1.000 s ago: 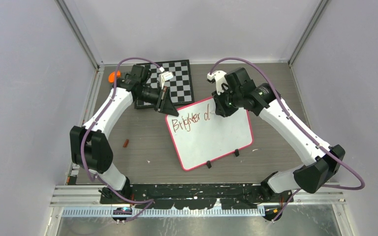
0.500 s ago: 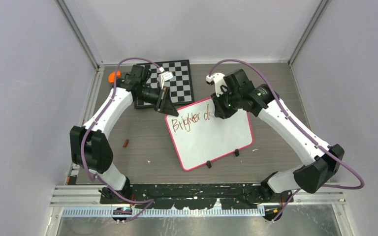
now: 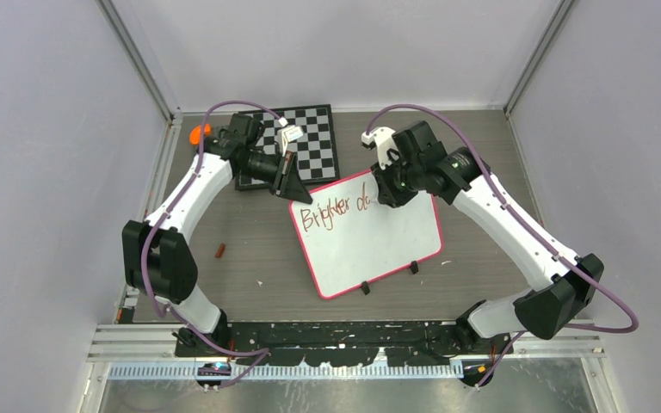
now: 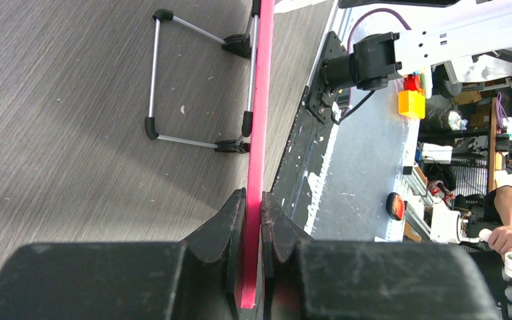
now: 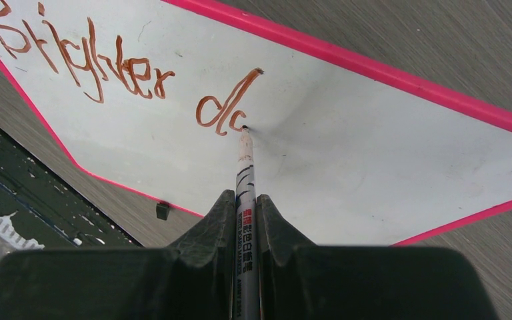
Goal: Write a sentence on the whiteboard
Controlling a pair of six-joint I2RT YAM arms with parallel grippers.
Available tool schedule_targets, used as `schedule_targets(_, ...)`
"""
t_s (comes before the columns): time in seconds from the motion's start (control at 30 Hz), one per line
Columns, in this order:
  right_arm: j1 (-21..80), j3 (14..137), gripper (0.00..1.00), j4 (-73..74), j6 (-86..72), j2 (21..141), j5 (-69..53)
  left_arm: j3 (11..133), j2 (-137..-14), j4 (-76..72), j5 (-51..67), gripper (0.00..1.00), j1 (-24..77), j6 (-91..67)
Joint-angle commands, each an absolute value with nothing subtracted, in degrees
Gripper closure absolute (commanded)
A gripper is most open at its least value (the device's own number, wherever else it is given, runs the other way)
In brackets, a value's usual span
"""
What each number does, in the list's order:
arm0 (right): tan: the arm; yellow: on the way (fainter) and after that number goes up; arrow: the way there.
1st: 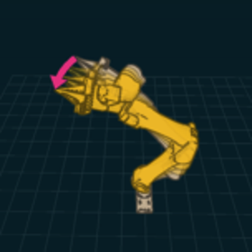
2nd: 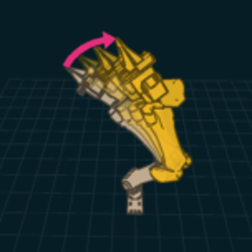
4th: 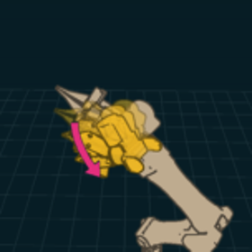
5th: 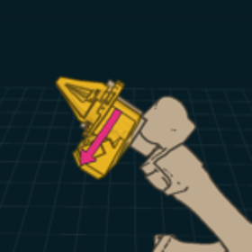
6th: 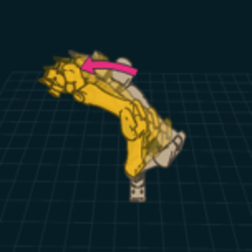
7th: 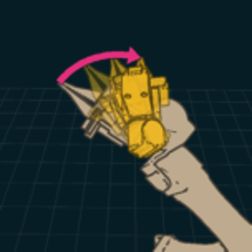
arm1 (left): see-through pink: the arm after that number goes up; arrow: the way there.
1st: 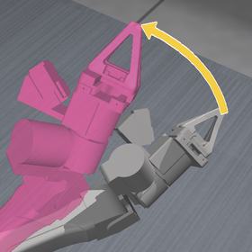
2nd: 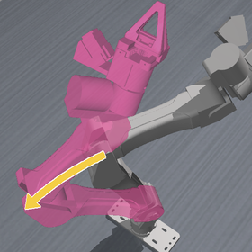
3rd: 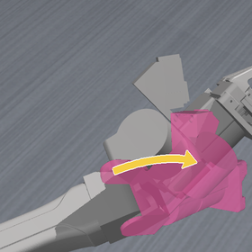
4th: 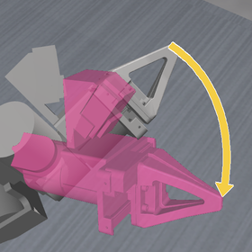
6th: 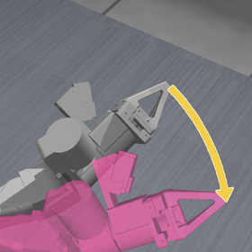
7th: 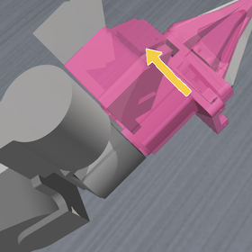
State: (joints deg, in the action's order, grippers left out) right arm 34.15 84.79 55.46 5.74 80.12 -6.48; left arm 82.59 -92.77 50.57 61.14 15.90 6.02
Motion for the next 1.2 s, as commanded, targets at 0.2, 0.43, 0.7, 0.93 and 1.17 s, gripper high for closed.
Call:
schedule_targets(0.2, 33.8, 88.6, 1.00, 53.2, 5.7, 79.7, -4.7, 83.9, -92.2, 52.1, 60.6, 1.00, 16.0, 5.3)
schedule_targets(0.43, 34.0, 84.2, 1.00, 53.6, 5.4, 78.6, -5.5, 83.3, -91.7, 52.1, 60.4, 1.00, 16.0, 5.9)
schedule_targets(0.7, 33.9, 86.5, 1.00, 54.7, 6.1, 78.5, -4.6, 83.2, -91.5, 52.1, 60.5, 1.00, 16.0, 5.9)
schedule_targets(0.93, 33.9, 88.5, 1.00, 53.9, 6.1, 78.6, -4.0, 83.3, -91.7, 52.2, 60.5, 1.00, 16.0, 5.9)
schedule_targets(1.17, 33.5, 87.7, 1.00, 53.4, 6.4, 79.6, -2.8, 83.1, -91.4, 52.5, 60.0, 1.00, 16.0, 6.5)
